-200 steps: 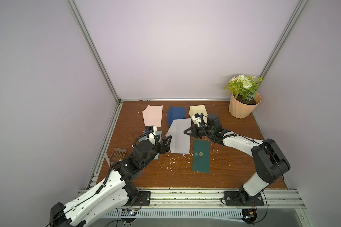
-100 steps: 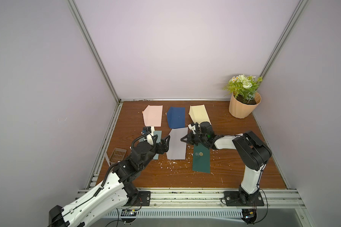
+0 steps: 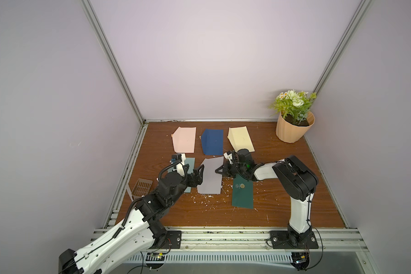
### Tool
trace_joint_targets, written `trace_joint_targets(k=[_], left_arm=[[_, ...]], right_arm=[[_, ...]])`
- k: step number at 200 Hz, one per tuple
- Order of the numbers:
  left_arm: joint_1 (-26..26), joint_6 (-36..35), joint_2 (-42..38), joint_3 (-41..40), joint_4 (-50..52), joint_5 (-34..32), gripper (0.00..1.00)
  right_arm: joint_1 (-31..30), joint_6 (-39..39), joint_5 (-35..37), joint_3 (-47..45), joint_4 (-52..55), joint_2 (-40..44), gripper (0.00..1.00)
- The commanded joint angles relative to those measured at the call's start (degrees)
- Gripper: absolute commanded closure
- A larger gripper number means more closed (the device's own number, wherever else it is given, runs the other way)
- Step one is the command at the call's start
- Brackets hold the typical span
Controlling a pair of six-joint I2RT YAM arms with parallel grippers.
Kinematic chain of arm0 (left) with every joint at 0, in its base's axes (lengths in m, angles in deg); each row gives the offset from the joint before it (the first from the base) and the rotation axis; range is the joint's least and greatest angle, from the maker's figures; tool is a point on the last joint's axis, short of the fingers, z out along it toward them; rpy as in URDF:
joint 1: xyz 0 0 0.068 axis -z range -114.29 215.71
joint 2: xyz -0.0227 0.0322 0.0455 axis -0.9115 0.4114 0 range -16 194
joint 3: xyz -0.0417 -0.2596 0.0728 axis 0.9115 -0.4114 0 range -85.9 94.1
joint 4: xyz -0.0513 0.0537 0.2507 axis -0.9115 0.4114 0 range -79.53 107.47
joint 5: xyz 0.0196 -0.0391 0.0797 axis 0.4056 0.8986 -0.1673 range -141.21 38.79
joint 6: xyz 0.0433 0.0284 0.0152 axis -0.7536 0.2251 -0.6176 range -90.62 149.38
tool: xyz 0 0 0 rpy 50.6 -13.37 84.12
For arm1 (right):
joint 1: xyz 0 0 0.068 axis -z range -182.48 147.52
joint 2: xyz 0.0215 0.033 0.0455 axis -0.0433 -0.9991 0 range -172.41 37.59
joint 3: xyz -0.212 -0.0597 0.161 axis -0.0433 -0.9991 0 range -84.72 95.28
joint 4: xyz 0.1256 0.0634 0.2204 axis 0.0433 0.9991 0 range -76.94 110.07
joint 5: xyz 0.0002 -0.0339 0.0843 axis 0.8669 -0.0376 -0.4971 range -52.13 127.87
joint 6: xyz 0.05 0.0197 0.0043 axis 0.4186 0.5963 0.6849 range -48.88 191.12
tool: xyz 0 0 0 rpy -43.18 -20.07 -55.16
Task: Open the envelope
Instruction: Place the envelope at the center of the board.
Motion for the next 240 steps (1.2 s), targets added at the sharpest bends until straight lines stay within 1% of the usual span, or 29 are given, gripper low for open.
trace_joint_targets(k=[1,15,30,45,65,87,103,127,164,182,193,240], left_arm=[[-0.59,0.71,-0.53,-0.68,0.16,-1.22,0.16],[-0.63,0.71,-0.64,-0.68,0.33,-1.32,0.16],[-0.62,0.62,-1.23,-0.81,0.32,-1.78,0.16],[-0.62,0.60,-1.68,-1.14,0.23,-2.00,0.16],[-0.62,0.53,-2.02,-1.23,0.49,-2.09,0.16],[-0.62,0.62,-2.37,-1.59,0.49,-2.07,0.16],[-0.66,0.77,-2.53,-1.73,0.38,-2.03,0.16],[-0.69,0.65,-2.47,-1.85,0.22,-1.92,0.16],[-0.70,0.71,-1.81,-2.08,-0.47,-1.53,0.16],[-0.70,0.72,-1.15,-2.20,-1.05,-1.08,0.15],[-0.71,0.69,-0.79,-2.13,-1.35,-0.86,0.15],[-0.74,0.02,0.94,-1.75,-2.45,0.19,0.15]], right_arm=[[-0.50,-2.50,-1.28,3.31,1.48,0.11,0.98],[-0.48,-2.45,-1.15,3.27,1.86,0.10,0.87],[-0.48,-2.41,-0.61,2.75,2.09,0.68,0.83],[-0.49,-2.73,-0.05,2.45,3.17,1.14,0.76],[-0.47,-3.72,0.24,2.67,5.12,1.48,0.72],[-0.49,-4.78,1.37,2.91,7.68,2.31,0.60],[-0.49,-5.91,2.45,3.26,10.06,3.33,0.54],[-0.47,-7.94,4.12,3.85,14.32,5.00,0.50],[-0.42,-11.02,7.12,4.96,21.38,8.65,0.48],[-0.41,-13.26,10.13,6.55,27.11,10.37,0.40],[-0.37,-14.63,11.70,7.43,30.17,11.16,0.38],[0.75,-15.30,16.40,7.63,36.47,16.04,0.35]])
